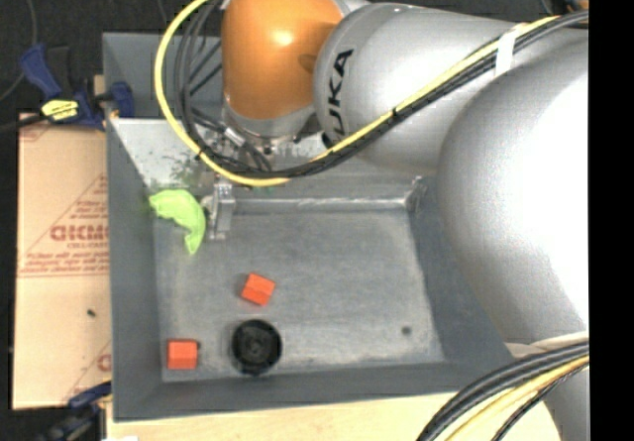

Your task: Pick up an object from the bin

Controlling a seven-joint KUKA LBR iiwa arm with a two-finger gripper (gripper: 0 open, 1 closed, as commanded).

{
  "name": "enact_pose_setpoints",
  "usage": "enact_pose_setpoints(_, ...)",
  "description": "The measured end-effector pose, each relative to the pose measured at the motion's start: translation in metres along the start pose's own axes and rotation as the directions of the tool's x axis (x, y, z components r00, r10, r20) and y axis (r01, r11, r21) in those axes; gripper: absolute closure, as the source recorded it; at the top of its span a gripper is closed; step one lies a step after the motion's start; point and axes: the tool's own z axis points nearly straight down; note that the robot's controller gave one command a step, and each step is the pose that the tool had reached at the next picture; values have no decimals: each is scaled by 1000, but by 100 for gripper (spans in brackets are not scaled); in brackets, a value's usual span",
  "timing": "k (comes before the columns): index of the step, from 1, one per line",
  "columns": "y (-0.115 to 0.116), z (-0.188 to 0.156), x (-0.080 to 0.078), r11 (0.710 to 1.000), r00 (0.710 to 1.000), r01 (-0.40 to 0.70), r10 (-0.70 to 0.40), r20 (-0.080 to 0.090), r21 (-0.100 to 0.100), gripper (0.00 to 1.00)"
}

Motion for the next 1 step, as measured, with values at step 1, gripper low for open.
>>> enact_pose_setpoints(1, -10, 94, 15, 990, 990, 142, -142, 6, 1, 0)
